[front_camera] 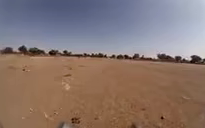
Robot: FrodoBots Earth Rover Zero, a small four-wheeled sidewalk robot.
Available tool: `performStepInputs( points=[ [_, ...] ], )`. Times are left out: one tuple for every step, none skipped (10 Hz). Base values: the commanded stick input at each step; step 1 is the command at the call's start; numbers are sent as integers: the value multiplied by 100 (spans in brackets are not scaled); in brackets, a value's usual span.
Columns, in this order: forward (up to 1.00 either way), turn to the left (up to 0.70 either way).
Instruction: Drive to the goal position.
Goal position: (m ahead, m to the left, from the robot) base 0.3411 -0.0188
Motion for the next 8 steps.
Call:
performStepInputs(
  points=[
    [70, 0],
    [70, 0],
    [70, 0],
    [70, 0],
    [70, 0],
    [70, 0],
    [70, 0],
    [70, 0]
  ],
)
